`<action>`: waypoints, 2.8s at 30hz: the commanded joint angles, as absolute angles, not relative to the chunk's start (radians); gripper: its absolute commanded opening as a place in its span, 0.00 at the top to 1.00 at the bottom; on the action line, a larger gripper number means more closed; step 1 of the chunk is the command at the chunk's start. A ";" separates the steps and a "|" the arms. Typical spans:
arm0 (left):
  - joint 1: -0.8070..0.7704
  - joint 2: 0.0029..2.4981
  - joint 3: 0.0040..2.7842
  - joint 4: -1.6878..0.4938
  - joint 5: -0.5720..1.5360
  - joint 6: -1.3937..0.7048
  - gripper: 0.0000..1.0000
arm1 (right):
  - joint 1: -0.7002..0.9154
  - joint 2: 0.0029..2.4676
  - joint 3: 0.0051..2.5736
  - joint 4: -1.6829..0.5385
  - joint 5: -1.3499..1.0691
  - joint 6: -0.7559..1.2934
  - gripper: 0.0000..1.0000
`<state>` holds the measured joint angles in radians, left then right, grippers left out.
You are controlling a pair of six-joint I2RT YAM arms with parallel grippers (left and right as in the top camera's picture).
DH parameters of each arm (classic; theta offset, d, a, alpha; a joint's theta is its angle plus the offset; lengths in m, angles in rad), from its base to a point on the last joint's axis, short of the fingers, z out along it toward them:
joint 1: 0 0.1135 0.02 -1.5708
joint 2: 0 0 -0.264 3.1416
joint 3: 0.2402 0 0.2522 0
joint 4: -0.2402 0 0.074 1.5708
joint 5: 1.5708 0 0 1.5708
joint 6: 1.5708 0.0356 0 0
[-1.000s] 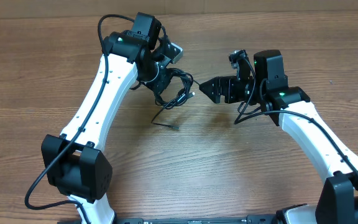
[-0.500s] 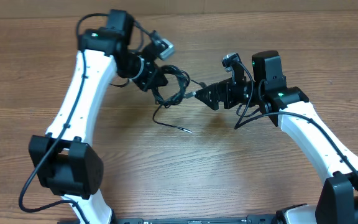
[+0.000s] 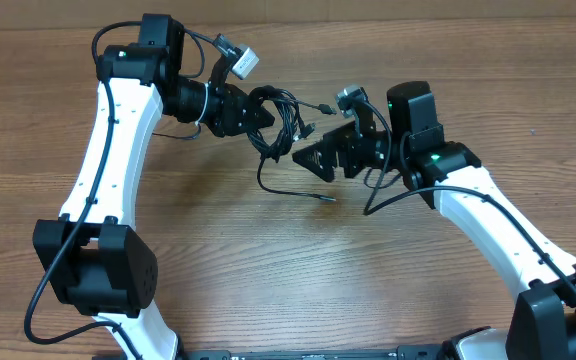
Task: Untangle cables
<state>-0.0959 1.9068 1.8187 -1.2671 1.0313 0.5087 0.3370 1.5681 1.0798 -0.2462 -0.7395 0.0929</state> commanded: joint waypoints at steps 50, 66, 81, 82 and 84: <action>-0.207 1.885 1.814 -1.241 0.808 0.387 0.96 | 0.279 1.549 1.093 -0.054 -0.630 0.468 0.32; -0.211 1.885 1.814 -1.291 1.100 0.546 0.96 | 0.337 1.579 1.093 -0.247 -0.162 0.453 0.32; -0.208 1.885 1.815 -1.406 0.967 0.673 0.96 | 0.071 1.581 1.093 -0.410 -0.080 0.389 0.30; -0.208 1.885 1.814 -1.406 0.929 0.669 0.96 | 0.062 1.581 1.093 -0.418 -0.081 0.389 0.28; -0.208 1.885 1.815 -1.406 0.845 0.641 0.96 | 0.043 1.578 1.093 -0.434 -0.107 0.383 0.17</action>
